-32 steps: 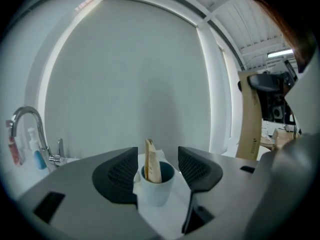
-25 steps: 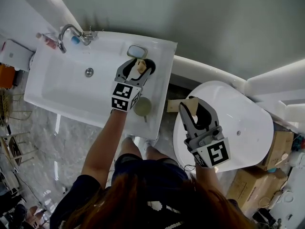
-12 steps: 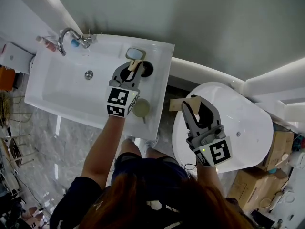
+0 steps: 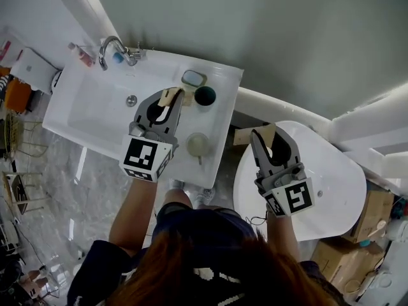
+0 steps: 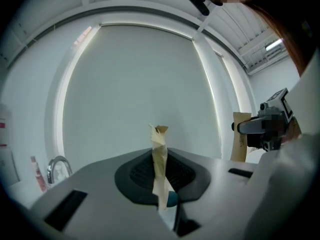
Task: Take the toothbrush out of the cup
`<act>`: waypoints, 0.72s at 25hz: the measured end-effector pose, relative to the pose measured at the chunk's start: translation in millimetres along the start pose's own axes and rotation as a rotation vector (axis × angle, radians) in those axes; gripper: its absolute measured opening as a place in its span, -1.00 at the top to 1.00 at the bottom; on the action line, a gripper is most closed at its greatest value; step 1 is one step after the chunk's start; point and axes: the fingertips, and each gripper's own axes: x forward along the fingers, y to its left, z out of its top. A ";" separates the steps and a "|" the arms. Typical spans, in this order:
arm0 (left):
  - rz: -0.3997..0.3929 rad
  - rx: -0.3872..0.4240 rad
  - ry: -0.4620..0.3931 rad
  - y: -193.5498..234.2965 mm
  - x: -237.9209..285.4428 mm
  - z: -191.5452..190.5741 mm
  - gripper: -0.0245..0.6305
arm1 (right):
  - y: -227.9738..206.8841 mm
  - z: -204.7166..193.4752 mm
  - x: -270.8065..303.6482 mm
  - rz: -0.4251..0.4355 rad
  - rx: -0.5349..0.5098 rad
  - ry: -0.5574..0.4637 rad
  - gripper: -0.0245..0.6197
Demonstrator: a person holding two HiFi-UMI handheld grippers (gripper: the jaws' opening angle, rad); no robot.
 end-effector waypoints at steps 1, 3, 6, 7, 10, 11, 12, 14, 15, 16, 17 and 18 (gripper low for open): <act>0.013 0.005 -0.003 1.5 -9.9 2.3 0.82 | 2.4 1.8 0.5 0.002 0.001 -0.006 0.52; 0.035 0.004 -0.008 4.4 -29.6 4.5 0.82 | 7.8 4.8 1.4 0.007 0.000 -0.014 0.52; 0.069 0.011 0.001 11.3 -56.6 1.1 0.82 | 16.6 9.0 3.5 0.012 -0.009 -0.025 0.52; 0.081 0.012 0.007 13.5 -65.3 -1.9 0.82 | 19.0 6.7 2.3 0.018 -0.020 -0.018 0.52; 0.116 0.004 0.026 19.2 -90.3 -13.9 0.82 | 27.0 3.1 -0.7 0.027 -0.036 -0.006 0.52; 0.126 0.001 0.031 21.1 -97.4 -17.5 0.82 | 29.7 4.5 -0.2 0.026 -0.035 -0.009 0.53; 0.135 -0.002 0.035 23.0 -103.7 -20.7 0.82 | 32.3 6.7 0.9 0.024 -0.034 -0.014 0.53; 0.150 -0.007 0.042 25.7 -114.2 -26.0 0.82 | 36.3 7.6 2.0 0.024 -0.038 -0.017 0.53; 0.156 -0.009 0.045 26.2 -119.0 -28.5 0.82 | 38.1 6.5 1.8 0.025 -0.041 -0.014 0.53; 0.161 -0.011 0.048 26.1 -123.6 -30.9 0.82 | 40.0 6.1 1.7 0.025 -0.042 -0.014 0.53; 0.165 -0.014 0.050 26.0 -127.8 -33.2 0.82 | 41.6 5.3 1.5 0.023 -0.044 -0.013 0.53; 0.168 -0.017 0.052 26.0 -131.5 -35.1 0.82 | 42.5 3.3 0.9 0.020 -0.046 -0.008 0.53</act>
